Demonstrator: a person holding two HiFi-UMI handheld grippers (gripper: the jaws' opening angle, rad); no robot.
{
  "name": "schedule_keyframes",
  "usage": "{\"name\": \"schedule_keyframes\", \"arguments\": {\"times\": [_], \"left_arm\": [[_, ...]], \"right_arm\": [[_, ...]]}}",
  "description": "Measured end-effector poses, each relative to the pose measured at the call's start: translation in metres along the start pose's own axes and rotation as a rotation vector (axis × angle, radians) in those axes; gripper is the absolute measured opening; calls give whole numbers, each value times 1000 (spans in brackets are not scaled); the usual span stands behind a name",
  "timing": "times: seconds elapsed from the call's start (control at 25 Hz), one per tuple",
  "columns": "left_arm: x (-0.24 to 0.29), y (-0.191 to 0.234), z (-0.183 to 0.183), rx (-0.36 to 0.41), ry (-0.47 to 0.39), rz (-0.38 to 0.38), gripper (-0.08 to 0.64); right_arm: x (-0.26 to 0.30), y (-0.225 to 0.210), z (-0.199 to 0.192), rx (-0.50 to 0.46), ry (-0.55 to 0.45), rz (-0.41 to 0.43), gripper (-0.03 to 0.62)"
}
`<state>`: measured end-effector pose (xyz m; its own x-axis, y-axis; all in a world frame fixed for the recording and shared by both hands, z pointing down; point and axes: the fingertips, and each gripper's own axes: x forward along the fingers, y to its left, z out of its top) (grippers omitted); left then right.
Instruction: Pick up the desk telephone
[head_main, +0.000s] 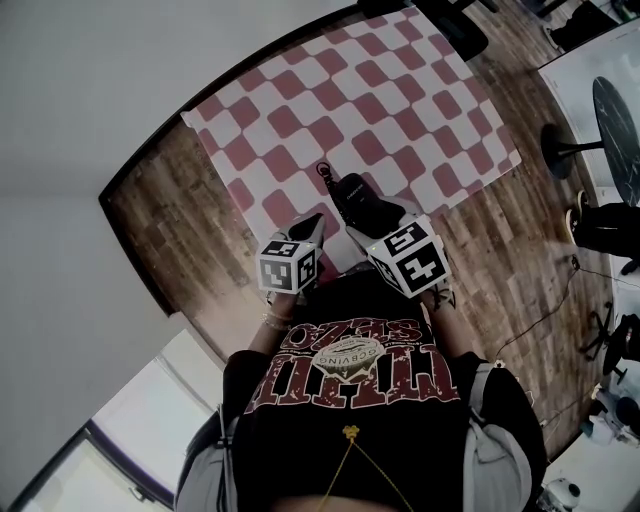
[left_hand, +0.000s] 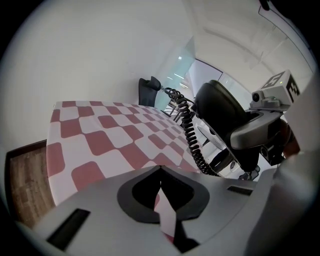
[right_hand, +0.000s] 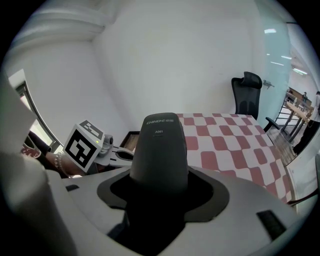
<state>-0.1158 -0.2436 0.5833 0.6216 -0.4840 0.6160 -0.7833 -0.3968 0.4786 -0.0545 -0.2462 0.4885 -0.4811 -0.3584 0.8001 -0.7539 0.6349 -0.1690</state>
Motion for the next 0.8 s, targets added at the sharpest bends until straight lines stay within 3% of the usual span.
{"name": "schedule_keyframes", "arguments": {"times": [0.8], "left_arm": [[1,5,-5,-26,-23,0,8]], "right_arm": [[-6,6,7,-43,-3,41,281]]}}
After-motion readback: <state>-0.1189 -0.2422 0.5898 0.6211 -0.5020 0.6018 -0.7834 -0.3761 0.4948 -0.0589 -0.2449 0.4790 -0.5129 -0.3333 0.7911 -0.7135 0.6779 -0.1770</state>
